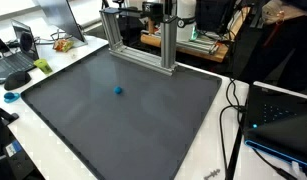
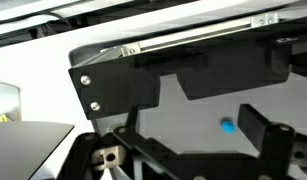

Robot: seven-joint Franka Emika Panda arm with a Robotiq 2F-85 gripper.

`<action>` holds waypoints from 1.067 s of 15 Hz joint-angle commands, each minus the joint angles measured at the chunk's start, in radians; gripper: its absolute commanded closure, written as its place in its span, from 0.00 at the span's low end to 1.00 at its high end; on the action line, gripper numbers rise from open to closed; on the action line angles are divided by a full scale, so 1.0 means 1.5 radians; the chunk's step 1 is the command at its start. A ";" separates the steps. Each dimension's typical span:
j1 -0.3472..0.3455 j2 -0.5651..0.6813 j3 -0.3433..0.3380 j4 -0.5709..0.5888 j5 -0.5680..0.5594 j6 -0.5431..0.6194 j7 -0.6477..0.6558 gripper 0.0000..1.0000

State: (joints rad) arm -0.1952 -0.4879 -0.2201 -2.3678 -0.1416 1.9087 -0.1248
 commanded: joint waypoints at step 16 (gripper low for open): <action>0.104 -0.169 0.124 -0.057 0.044 -0.026 0.039 0.00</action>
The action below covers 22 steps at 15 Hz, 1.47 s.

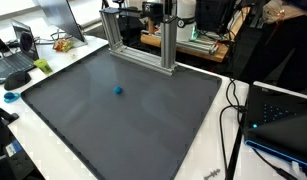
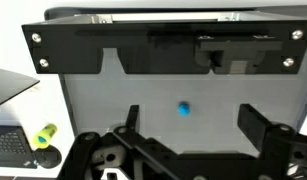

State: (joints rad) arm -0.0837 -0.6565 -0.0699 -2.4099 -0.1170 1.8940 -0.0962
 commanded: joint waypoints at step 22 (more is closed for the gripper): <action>0.068 -0.035 0.058 -0.145 0.058 0.099 0.059 0.00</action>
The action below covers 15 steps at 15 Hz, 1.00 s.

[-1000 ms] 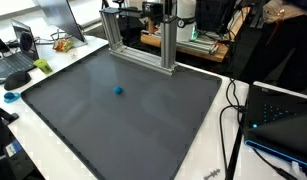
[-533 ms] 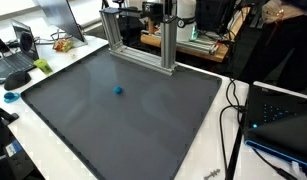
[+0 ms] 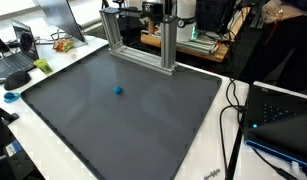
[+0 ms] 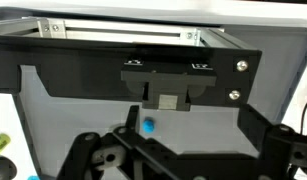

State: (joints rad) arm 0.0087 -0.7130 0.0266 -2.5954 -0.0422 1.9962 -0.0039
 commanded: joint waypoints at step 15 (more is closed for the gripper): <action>-0.008 0.065 -0.002 -0.043 -0.015 0.071 0.003 0.00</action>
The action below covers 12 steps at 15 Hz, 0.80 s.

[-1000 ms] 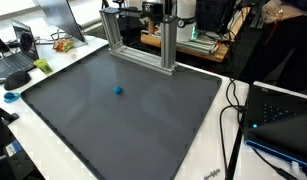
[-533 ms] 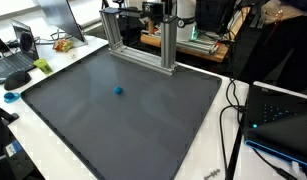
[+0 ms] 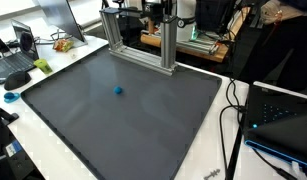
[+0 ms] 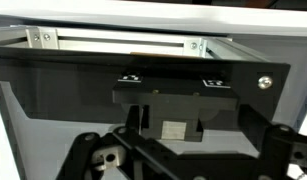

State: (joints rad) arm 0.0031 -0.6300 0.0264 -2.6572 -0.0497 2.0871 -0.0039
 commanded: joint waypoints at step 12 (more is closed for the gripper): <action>-0.011 0.012 -0.005 -0.003 -0.007 -0.005 0.012 0.00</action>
State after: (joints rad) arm -0.0123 -0.6069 0.0248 -2.6609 -0.0616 2.0870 0.0015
